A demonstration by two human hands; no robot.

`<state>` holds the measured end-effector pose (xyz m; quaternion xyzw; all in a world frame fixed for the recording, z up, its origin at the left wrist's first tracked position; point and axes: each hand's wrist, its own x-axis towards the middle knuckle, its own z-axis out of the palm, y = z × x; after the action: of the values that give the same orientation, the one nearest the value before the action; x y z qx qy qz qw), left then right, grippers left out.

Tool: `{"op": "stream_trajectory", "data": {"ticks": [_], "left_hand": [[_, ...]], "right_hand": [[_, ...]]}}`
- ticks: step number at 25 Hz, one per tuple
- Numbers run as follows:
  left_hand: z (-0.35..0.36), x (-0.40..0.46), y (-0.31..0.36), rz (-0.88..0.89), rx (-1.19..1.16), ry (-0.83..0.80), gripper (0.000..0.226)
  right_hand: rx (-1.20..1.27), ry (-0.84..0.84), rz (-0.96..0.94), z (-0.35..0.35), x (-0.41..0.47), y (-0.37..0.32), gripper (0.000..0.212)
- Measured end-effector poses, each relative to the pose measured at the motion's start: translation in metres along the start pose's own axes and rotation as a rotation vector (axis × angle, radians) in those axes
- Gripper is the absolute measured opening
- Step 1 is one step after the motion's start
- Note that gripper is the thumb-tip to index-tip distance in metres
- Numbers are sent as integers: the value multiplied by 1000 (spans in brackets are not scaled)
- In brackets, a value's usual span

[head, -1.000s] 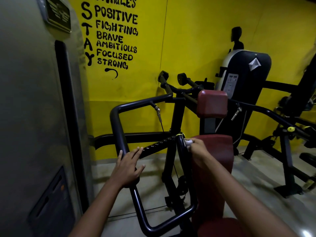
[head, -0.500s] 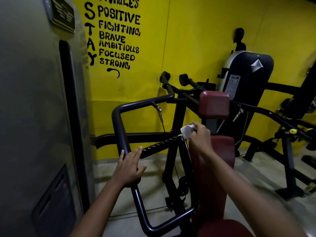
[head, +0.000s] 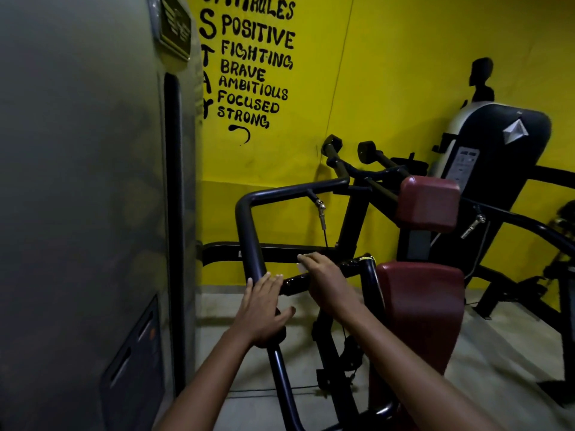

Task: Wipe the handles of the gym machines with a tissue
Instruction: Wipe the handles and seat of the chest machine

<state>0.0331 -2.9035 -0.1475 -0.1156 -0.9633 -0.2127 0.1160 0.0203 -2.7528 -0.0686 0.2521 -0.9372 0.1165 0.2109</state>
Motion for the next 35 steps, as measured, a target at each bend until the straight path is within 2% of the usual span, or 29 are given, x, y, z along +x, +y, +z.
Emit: {"op": "stream_trajectory", "data": {"ticks": [6,12,16,18,22,25,30,32,35], "left_hand": [[-5,13,-23,-65,-165,22,67],[-8,22,-32,-77,-191,17,73],[-8,22,-34,-69,-204,14,72],[-8,22,-34,-67,-208,3,71],[-11,21,-33,-82,-196,-30,71],[-13,20,-30,-87,-194,-38,70],[-12,21,-31,-84,-196,-30,70],[-11,21,-31,-82,-202,-22,69],[-10,22,-33,-83,-214,-13,69]], "right_hand": [[-116,-218,-161,27,5,5,42],[-375,-348,-331,25,11,14,67],[-508,-414,-364,4,11,24,61],[-527,-418,-300,-5,15,35,53],[-595,-423,-109,-30,31,56,17],[-635,-431,44,-45,39,70,17],[-671,-325,145,-31,36,63,16],[-675,-229,104,-25,31,52,16],[-572,-223,-156,0,17,23,27]]}}
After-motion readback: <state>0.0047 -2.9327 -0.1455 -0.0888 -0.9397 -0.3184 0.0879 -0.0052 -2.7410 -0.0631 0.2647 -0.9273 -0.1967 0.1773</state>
